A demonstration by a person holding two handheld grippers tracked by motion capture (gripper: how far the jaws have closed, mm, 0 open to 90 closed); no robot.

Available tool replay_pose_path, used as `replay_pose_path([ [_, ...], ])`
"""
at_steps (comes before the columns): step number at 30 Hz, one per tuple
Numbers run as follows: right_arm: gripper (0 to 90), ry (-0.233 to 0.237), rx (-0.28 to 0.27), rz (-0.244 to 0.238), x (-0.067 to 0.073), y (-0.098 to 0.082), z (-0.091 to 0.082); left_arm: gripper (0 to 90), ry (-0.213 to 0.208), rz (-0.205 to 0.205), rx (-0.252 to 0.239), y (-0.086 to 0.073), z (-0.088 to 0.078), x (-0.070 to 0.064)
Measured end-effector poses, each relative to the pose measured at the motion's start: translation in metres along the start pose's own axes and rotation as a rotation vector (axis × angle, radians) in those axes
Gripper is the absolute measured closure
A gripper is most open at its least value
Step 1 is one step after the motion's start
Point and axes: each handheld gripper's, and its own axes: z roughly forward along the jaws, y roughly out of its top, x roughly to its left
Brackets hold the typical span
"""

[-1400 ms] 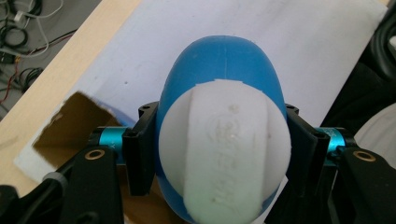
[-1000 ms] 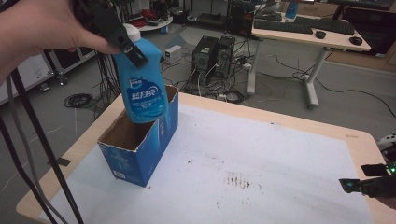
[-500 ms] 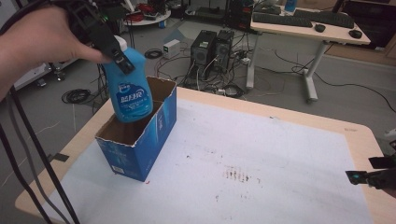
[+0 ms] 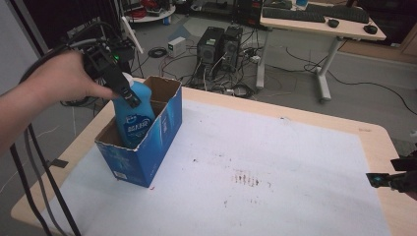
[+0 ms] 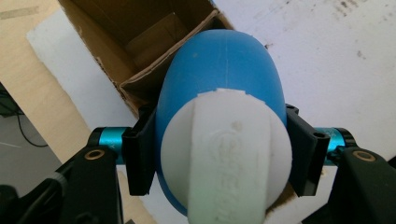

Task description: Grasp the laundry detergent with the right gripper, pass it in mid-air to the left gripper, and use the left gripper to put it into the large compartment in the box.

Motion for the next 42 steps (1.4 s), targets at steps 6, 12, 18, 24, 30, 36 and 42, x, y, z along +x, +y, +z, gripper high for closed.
replay_pose_path([
  [6,13.1,0.001,0.002,0.007,-0.001,-0.001,0.000,37.8,0.002,0.008,0.008,-0.005,0.017,-0.002],
  [12,13.1,0.012,-0.005,0.003,0.000,-0.001,0.000,37.8,0.012,0.036,0.030,-0.012,0.043,-0.005],
  [18,13.1,0.006,-0.005,-0.004,0.001,-0.001,0.000,37.7,0.016,0.045,0.024,-0.016,0.053,-0.005],
  [24,13.1,0.005,-0.004,-0.007,0.001,-0.001,-0.001,37.7,0.022,0.067,0.027,-0.020,0.062,-0.007],
  [30,13.1,-0.001,-0.003,-0.018,0.004,-0.001,-0.002,37.7,0.020,0.083,0.020,-0.020,0.065,-0.006],
  [36,13.1,-0.005,-0.006,-0.010,0.004,-0.002,-0.004,37.6,0.010,0.084,0.023,-0.022,0.064,-0.004],
  [42,13.1,-0.005,-0.001,-0.014,0.004,-0.002,-0.003,37.4,0.011,0.084,0.019,-0.022,0.065,-0.004],
])
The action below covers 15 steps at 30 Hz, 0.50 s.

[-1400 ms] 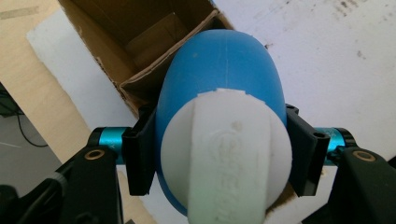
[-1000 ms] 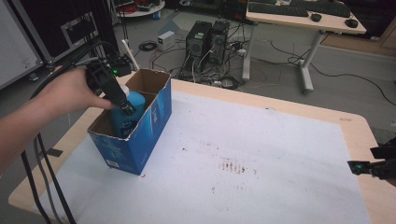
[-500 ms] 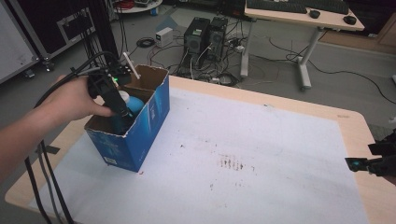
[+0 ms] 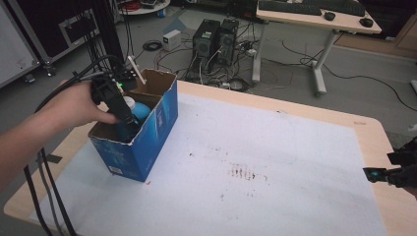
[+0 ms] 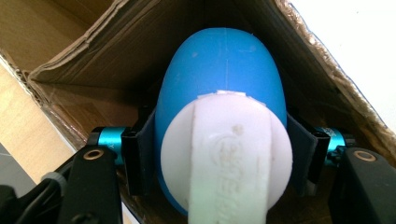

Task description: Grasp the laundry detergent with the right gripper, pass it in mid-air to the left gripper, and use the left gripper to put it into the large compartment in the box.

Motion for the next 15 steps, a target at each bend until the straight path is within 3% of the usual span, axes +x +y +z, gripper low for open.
replay_pose_path([
  [15,13.1,0.002,-0.003,0.004,-0.0011,-0.0033,-0.0007,37.1,0.002,0.002,0.015,0.0016,0.0004,-0.0009],
])
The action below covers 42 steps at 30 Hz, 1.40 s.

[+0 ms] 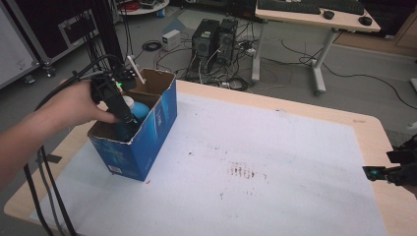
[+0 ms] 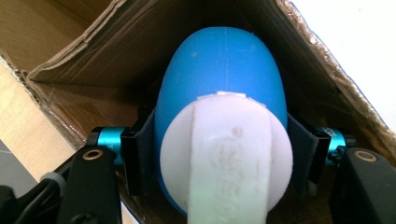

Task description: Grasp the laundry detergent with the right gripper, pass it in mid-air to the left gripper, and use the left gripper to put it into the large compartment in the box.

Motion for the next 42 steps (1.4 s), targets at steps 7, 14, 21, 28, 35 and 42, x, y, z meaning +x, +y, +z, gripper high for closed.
replay_pose_path([
  [7,13.1,0.000,-0.004,0.000,0.001,-0.001,0.001,37.0,-0.002,-0.001,0.009,0.001,0.000,0.000],
  [14,13.1,0.003,-0.006,-0.003,0.001,-0.003,0.001,28.7,-0.004,0.004,0.028,0.004,0.001,-0.002],
  [21,13.1,0.001,-0.008,0.000,0.002,-0.006,0.000,20.5,0.010,0.024,0.032,0.007,-0.008,-0.002],
  [28,13.1,-0.005,-0.019,0.002,0.002,-0.009,-0.003,20.5,0.016,0.052,0.006,0.010,-0.030,-0.004],
  [35,13.1,0.005,-0.027,-0.014,0.006,-0.008,-0.004,20.5,0.039,0.079,-0.036,0.017,-0.057,-0.009],
  [42,13.1,0.037,-0.019,-0.061,0.021,0.000,0.001,20.5,-0.012,0.239,-0.086,0.056,-0.076,-0.050],
])
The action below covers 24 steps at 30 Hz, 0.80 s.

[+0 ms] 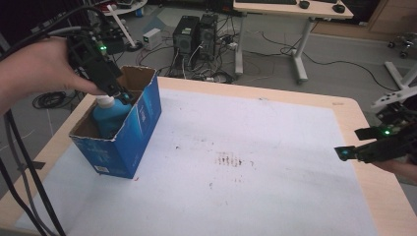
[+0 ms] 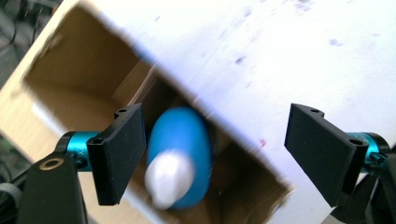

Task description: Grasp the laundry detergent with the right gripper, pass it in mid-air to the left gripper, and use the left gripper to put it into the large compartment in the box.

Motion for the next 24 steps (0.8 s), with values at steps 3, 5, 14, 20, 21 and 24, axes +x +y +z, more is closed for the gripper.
replay_pose_path([
  [3,13.1,0.006,0.003,-0.016,0.005,0.002,0.002,20.5,-0.009,0.043,-0.016,0.011,0.003,-0.009],
  [5,13.1,0.018,0.004,-0.033,0.014,0.006,0.004,20.5,-0.032,0.087,-0.036,0.025,0.008,-0.021],
  [14,13.1,0.036,0.000,-0.067,0.038,0.010,0.010,20.5,-0.102,0.201,-0.030,0.060,0.043,-0.057],
  [20,13.1,0.052,0.001,-0.084,0.049,0.011,0.015,20.5,-0.129,0.233,-0.008,0.071,0.068,-0.071],
  [21,13.1,0.055,0.000,-0.086,0.050,0.011,0.016,20.5,-0.131,0.238,-0.007,0.072,0.071,-0.073],
  [24,13.1,0.065,0.000,-0.096,0.053,0.012,0.018,20.5,-0.136,0.239,0.002,0.075,0.078,-0.076],
])
